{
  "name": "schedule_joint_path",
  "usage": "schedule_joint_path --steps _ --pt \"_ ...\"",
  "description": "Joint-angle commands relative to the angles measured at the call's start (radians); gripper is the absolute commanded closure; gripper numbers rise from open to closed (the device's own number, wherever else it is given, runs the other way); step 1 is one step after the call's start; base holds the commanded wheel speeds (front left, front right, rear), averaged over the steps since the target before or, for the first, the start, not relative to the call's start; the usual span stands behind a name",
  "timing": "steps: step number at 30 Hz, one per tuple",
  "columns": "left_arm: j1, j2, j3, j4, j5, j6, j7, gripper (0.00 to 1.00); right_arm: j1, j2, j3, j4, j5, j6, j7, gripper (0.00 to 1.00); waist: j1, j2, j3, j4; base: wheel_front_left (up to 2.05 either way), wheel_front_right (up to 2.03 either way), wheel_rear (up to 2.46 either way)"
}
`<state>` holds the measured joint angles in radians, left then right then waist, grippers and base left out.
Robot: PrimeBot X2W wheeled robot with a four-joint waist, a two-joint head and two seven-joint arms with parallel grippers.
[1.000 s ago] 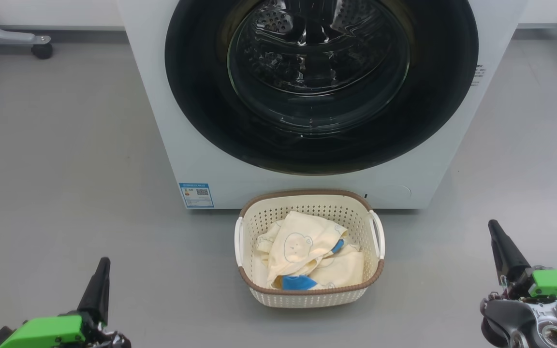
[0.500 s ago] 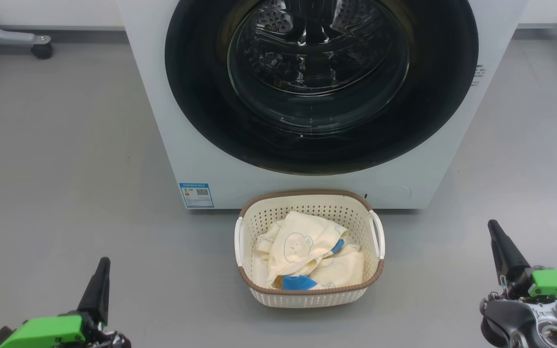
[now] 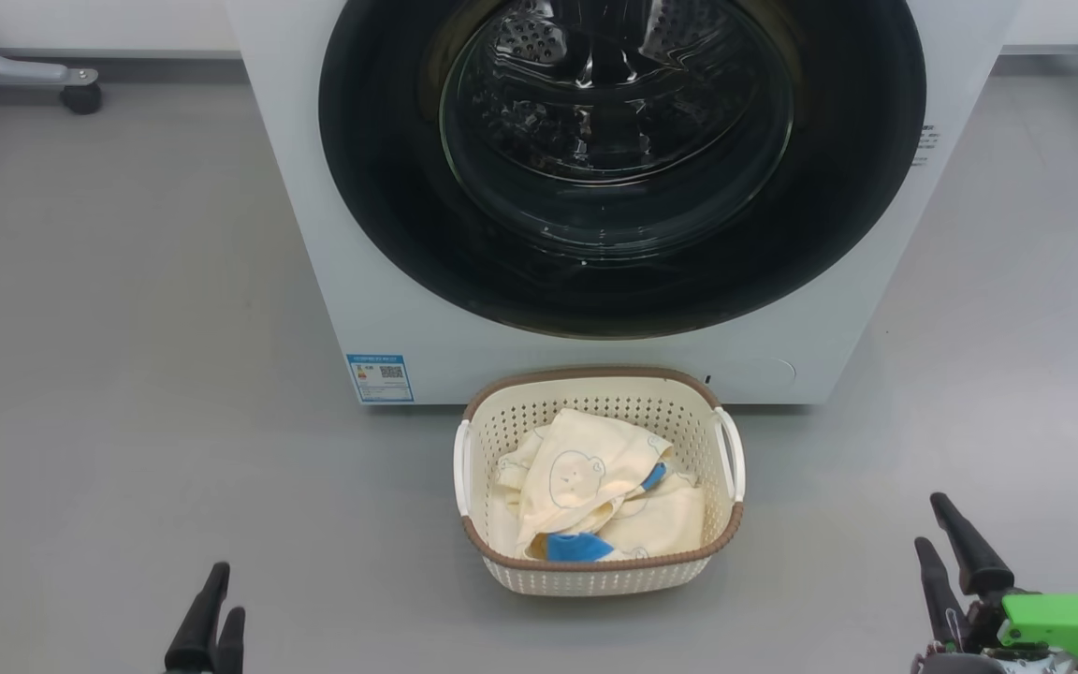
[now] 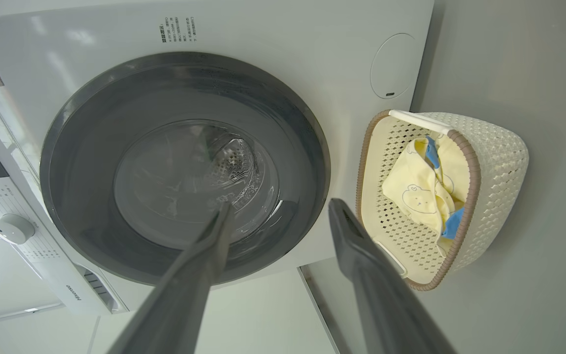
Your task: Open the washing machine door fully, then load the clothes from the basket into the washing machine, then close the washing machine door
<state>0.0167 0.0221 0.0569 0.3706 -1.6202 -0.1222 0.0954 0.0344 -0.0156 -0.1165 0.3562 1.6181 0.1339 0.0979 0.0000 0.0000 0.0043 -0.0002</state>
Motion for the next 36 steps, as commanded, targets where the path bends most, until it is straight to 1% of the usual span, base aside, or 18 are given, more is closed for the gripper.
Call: schedule_joint_path --steps 1,11,18,29,36 --pt "-0.041 0.010 -0.003 -0.036 0.008 -0.001 -0.012 0.00 -0.041 -0.010 0.003 -0.043 -0.002 0.000 -0.012 0.00 0.0000 0.0000 0.000 0.000 0.00 0.00 0.00" --pt "-0.042 0.011 -0.013 -0.049 0.028 -0.001 -0.038 0.00 -0.037 -0.014 0.017 -0.074 -0.015 0.000 -0.039 0.00 0.0000 0.0000 0.003 0.000 0.00 0.00 0.00" --pt "-0.044 0.012 -0.019 -0.058 0.075 -0.002 -0.059 0.00 -0.037 -0.027 0.030 -0.097 -0.056 -0.001 -0.061 0.00 0.0000 0.0000 0.004 0.000 0.00 0.00 0.00" --pt "-0.047 0.014 -0.023 -0.082 0.224 -0.002 -0.091 0.00 -0.038 -0.041 0.042 -0.137 -0.186 -0.001 -0.093 0.00 0.0000 0.0000 0.005 0.000 0.00 0.00 0.00" --pt "-0.046 0.015 -0.026 -0.100 0.351 -0.003 -0.112 0.00 -0.041 -0.049 0.051 -0.164 -0.292 -0.001 -0.114 0.00 0.0000 0.0000 0.007 -0.001 0.00 0.00 0.00"
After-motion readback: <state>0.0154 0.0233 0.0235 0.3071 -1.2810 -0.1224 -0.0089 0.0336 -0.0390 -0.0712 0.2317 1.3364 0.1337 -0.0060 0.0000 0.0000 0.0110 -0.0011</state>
